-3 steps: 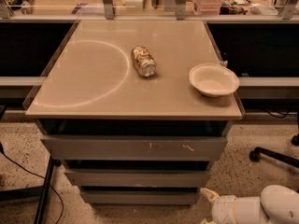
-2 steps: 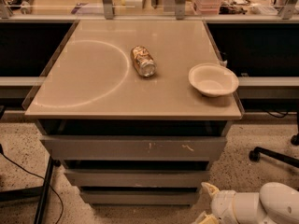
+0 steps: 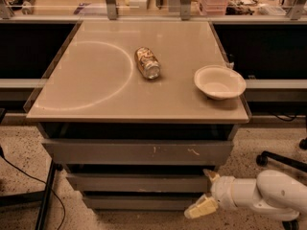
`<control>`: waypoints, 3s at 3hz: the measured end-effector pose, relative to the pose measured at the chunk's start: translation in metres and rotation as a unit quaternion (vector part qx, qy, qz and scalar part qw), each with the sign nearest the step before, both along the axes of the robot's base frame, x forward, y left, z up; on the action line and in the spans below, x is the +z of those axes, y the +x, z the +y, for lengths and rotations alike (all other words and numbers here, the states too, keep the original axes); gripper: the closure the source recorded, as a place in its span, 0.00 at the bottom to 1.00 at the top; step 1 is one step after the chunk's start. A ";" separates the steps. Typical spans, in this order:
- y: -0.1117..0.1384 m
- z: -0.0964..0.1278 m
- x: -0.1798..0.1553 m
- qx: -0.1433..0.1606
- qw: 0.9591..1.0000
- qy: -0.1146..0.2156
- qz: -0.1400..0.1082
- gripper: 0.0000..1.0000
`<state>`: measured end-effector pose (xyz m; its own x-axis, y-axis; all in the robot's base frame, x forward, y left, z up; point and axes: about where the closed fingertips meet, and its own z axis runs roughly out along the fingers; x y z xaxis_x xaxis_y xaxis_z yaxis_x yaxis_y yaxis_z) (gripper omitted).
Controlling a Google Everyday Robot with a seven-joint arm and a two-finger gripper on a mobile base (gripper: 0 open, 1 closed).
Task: Open middle drawer
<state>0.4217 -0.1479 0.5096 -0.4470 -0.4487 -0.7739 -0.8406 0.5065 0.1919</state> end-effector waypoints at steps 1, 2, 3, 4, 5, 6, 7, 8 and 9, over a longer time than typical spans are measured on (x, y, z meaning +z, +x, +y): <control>0.028 0.004 -0.014 -0.001 1.000 0.018 -0.004 0.00; 0.042 0.008 -0.033 -0.012 0.999 0.036 -0.005 0.00; 0.046 0.012 -0.055 -0.035 0.998 0.053 -0.013 0.00; 0.050 0.011 -0.057 -0.043 0.998 0.052 -0.016 0.00; 0.076 0.009 -0.063 -0.050 0.998 0.020 -0.028 0.00; 0.078 0.010 -0.064 -0.049 0.998 0.017 -0.028 0.00; 0.069 0.014 -0.073 -0.028 1.000 -0.001 0.012 0.00; 0.039 0.020 -0.082 0.002 0.997 -0.015 0.076 0.00; 0.039 0.020 -0.075 0.002 0.997 -0.015 0.076 0.00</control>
Offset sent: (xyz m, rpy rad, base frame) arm 0.0603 0.0089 -0.0566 0.1143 -0.0143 -0.0589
